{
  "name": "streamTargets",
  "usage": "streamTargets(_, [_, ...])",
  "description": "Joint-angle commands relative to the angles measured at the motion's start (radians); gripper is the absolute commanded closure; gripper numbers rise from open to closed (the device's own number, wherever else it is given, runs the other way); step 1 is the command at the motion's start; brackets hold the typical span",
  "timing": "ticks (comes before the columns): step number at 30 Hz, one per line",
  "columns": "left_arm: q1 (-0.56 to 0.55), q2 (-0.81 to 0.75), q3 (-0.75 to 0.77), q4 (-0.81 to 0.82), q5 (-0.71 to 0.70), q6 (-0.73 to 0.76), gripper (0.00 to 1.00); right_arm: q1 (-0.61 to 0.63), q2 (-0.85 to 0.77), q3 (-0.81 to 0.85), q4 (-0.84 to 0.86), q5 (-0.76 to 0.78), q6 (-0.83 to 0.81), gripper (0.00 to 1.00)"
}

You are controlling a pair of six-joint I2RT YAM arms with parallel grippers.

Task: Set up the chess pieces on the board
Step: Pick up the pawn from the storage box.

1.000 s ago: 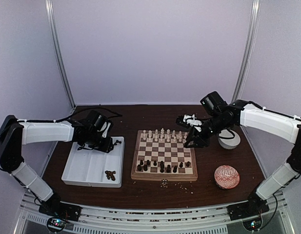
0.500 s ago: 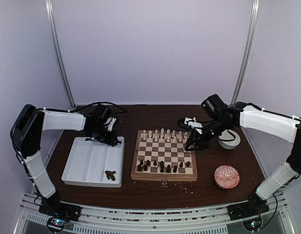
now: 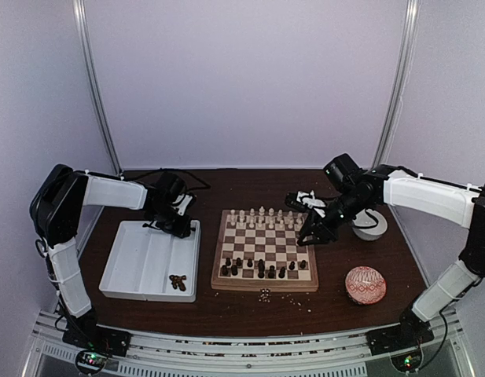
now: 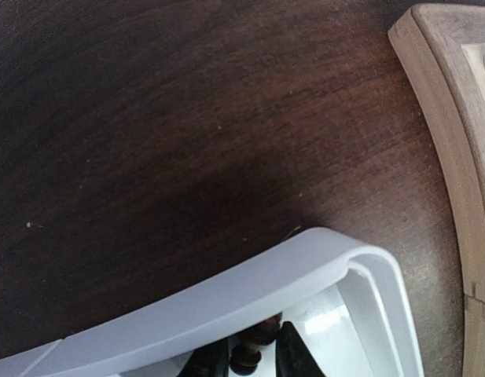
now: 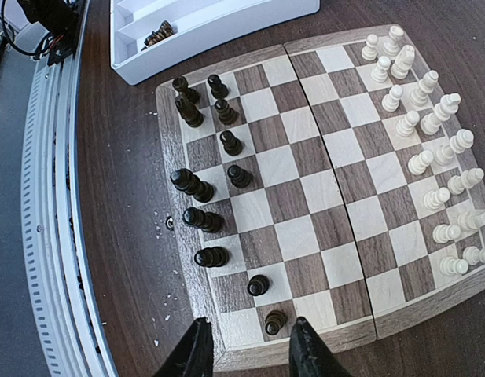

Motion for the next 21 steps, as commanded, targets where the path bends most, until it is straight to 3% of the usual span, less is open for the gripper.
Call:
streamTargets(1, [0.008,0.016,0.007,-0.045,-0.003,0.019,0.83,-0.006,0.012,0.012,-0.019,-0.025,-0.008,0.66])
streamTargets(8, [-0.001,-0.113,-0.08,-0.065,0.025,-0.004,0.95,-0.007,0.005,0.014,-0.025,-0.043,-0.005,0.66])
streamTargets(21, [-0.001,-0.438,-0.186,-0.102,0.308,-0.03,0.95,0.01,0.034,0.143,-0.088,-0.148,-0.003,0.66])
